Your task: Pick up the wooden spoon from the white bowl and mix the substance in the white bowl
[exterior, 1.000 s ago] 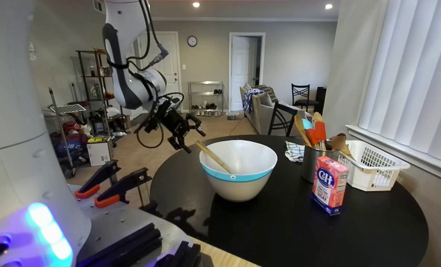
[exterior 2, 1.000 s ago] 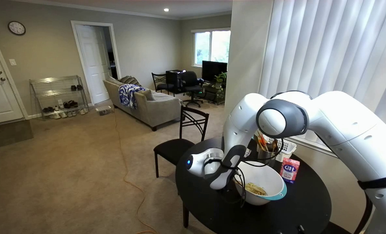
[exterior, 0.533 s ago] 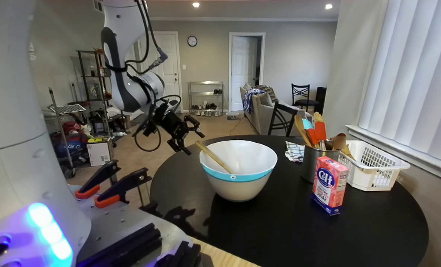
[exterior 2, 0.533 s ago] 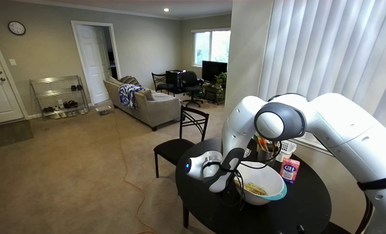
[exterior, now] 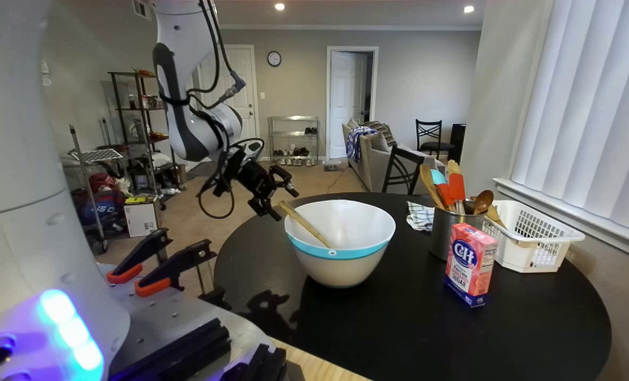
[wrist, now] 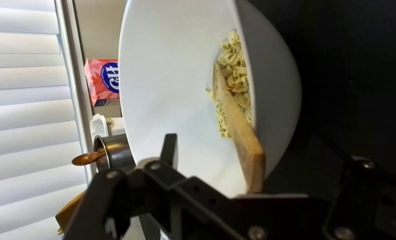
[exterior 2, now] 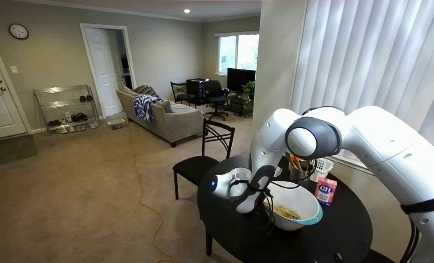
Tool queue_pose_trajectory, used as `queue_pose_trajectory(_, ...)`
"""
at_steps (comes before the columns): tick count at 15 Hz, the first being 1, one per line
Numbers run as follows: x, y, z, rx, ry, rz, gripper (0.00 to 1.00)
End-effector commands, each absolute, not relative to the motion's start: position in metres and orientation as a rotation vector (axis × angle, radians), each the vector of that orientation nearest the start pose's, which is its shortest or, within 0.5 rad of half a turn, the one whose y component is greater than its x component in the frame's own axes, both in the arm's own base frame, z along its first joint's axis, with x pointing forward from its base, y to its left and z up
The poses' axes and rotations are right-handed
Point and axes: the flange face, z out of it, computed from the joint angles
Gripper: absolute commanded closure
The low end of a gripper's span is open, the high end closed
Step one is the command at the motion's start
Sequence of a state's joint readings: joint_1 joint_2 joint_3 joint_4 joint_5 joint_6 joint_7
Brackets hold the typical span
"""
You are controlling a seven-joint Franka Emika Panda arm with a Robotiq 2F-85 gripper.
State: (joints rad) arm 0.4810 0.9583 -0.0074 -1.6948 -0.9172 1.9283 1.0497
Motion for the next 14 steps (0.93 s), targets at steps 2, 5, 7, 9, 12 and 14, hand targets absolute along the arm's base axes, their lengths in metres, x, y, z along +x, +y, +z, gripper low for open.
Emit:
queue_pose_trajectory(2,0.551,0.208,0.025,2.166,0.071,0.037,0.26)
queue_pose_trajectory(5,0.553,0.207,0.026,2.169,0.061,0.035,0.46)
queue_pose_trajectory(7,0.554,0.207,0.028,2.172,0.058,0.035,0.59)
queue_pose_trajectory(9,0.554,0.207,0.028,2.173,0.055,0.035,0.72)
queue_pose_trajectory(12,0.552,0.209,0.036,2.195,0.059,0.027,0.91)
queue_pose_trajectory(14,0.551,0.21,0.04,2.2,0.06,0.023,0.99)
